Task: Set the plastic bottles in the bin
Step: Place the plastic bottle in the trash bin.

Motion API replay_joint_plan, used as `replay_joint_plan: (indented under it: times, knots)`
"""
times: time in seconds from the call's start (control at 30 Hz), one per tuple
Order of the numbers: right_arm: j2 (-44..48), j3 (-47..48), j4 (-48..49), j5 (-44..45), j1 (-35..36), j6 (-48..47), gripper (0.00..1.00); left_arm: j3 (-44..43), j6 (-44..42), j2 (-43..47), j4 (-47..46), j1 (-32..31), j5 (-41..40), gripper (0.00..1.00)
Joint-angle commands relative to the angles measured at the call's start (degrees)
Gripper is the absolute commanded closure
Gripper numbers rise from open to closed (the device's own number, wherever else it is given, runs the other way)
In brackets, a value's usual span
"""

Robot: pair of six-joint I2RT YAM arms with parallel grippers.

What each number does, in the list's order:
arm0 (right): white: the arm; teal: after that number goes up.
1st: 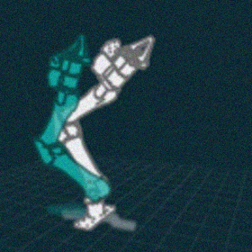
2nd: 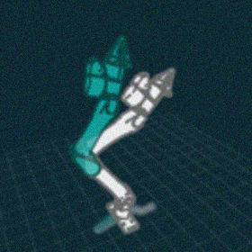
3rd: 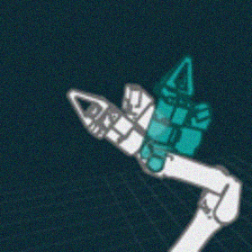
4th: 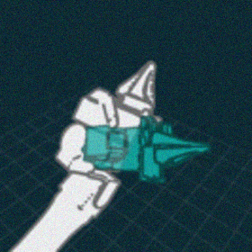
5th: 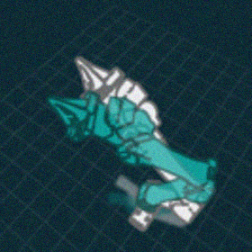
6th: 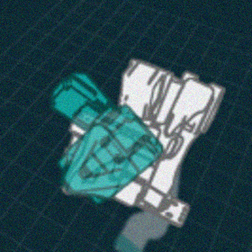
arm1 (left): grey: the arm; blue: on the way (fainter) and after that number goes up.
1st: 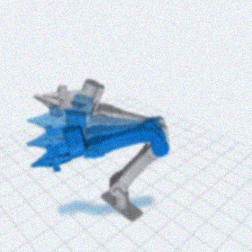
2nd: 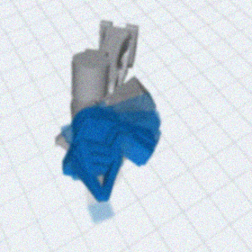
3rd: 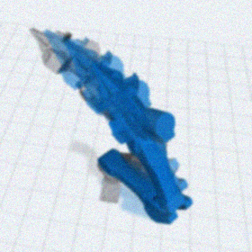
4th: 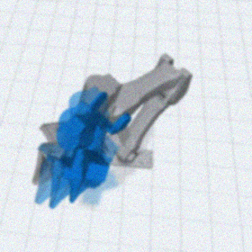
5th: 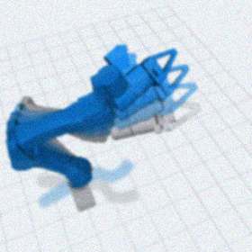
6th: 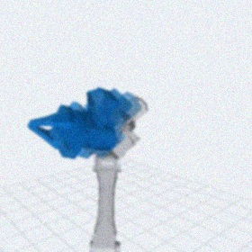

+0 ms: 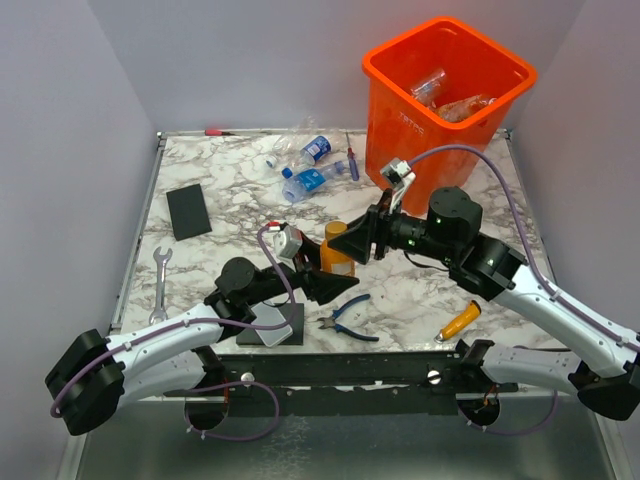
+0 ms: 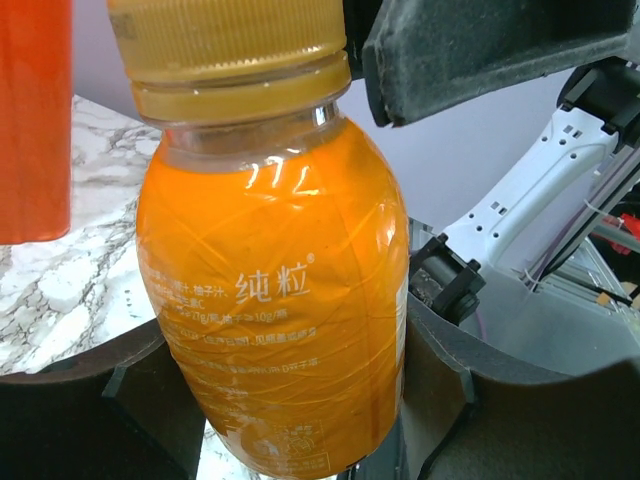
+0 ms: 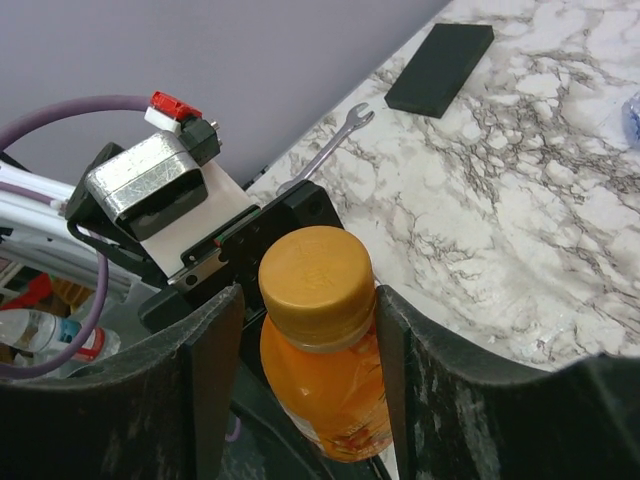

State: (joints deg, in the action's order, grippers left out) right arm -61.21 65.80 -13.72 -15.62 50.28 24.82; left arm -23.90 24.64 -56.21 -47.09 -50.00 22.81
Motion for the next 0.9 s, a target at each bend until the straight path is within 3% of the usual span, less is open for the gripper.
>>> replay_joint_plan:
  times: [0.0,0.27,0.33,0.4,0.43,0.47,0.53,0.57,0.6,0.7,0.87]
  knots:
    - [0.78,-1.87,4.05,2.52,0.48,3.36,0.41,-0.01,-0.69,0.92,-1.73,0.07,-2.01,0.76]
    - [-1.84,-2.80,7.83,3.07,0.45,6.11,0.44,-0.13,-0.39,1.08,-1.78,-0.05,-1.21,0.76]
    - [-2.36,-2.97,8.28,3.11,0.44,6.57,0.55,-0.09,-0.46,1.18,-1.71,-0.02,-1.19,0.76]
    - [-2.30,-3.51,9.08,3.16,0.45,7.02,0.72,-0.09,-0.36,1.19,-1.74,-0.10,-1.14,0.76]
    - [-2.14,-3.64,9.25,3.25,0.43,7.12,0.80,-0.09,-0.27,1.23,-1.70,-0.17,-1.17,0.73]
    - [-1.90,-3.74,9.23,3.51,0.50,7.10,0.87,-0.09,-0.08,1.27,-1.69,-0.19,-1.28,0.61]
    - [-0.80,-3.08,8.14,4.86,0.48,6.38,0.98,-0.09,0.06,1.60,-1.29,-0.24,-1.67,0.24]
    - [0.04,-2.12,7.05,6.54,0.45,5.16,1.00,-0.09,-0.02,1.99,-0.99,-0.27,-2.01,0.10]
    - [1.14,-0.73,5.23,8.19,0.44,3.81,1.00,-0.02,-0.15,2.51,-0.52,-0.28,-2.93,0.02]
    - [3.94,6.49,-3.12,16.80,0.43,-2.54,1.00,0.37,-1.11,4.68,0.84,-0.29,-6.62,0.01]
    - [4.69,22.39,-9.81,41.40,0.43,-14.70,1.00,1.43,-2.19,7.80,1.60,-0.36,-13.20,0.01]
